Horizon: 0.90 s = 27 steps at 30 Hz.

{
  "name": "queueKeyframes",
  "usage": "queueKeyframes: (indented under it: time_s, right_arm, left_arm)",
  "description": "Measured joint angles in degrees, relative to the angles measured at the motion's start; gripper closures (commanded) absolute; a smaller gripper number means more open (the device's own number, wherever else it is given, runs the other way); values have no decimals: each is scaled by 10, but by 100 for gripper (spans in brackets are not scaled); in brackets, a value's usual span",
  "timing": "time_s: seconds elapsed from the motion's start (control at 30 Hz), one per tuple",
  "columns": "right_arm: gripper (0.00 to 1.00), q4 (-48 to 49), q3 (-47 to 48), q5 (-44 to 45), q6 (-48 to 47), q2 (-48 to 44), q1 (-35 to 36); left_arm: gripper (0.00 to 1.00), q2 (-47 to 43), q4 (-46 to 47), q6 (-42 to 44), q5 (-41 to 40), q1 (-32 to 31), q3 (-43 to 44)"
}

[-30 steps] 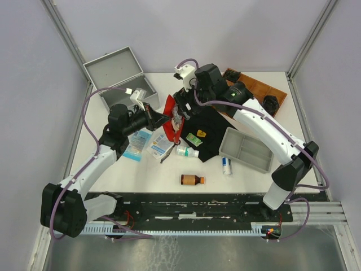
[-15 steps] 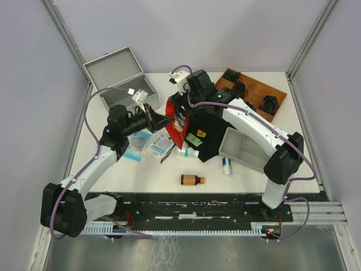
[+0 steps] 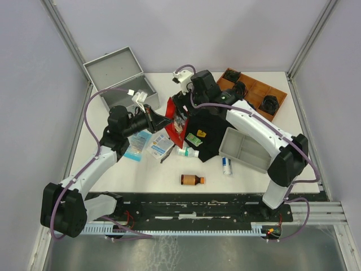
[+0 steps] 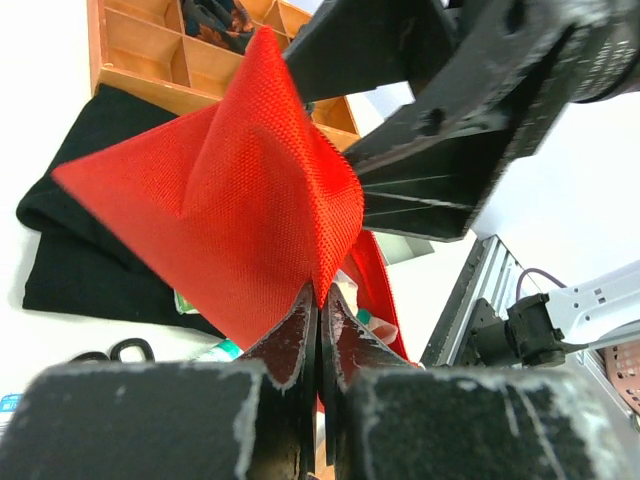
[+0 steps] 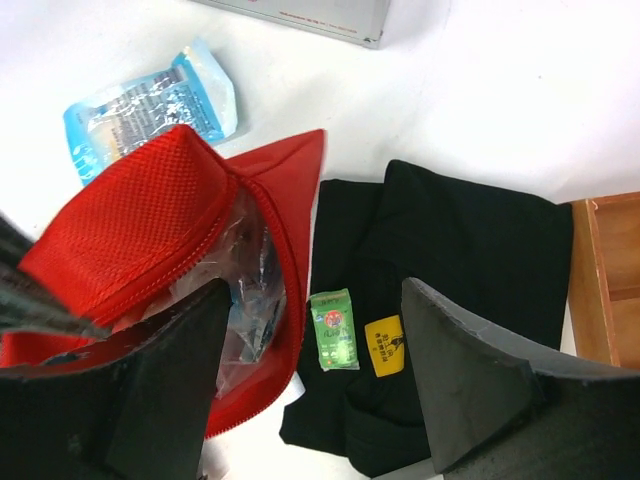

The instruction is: Organize the medicine kit

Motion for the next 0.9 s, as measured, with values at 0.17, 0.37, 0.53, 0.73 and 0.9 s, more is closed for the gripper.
queueKeyframes:
  time_s: [0.17,0.37,0.53,0.73,0.9]
  right_arm:
    - [20,-1,-20,-47,-1,-35,-10]
    - [19,0,-65,-106,-24,-108,-25]
    - [19,6,-120,-127,-68,-182,-33]
    - [18,10,-199,-144,-153,-252,-39]
    - [17,10,-266,-163,-242,-305,-42]
  left_arm:
    - [97,0,-11,4,-10,0,0]
    - [97,0,-21,23,-7,1,0]
    - [97,0,-35,47,24,2,10]
    - [97,1,-91,120,102,2,52]
    - [97,20,-179,203,167,2,111]
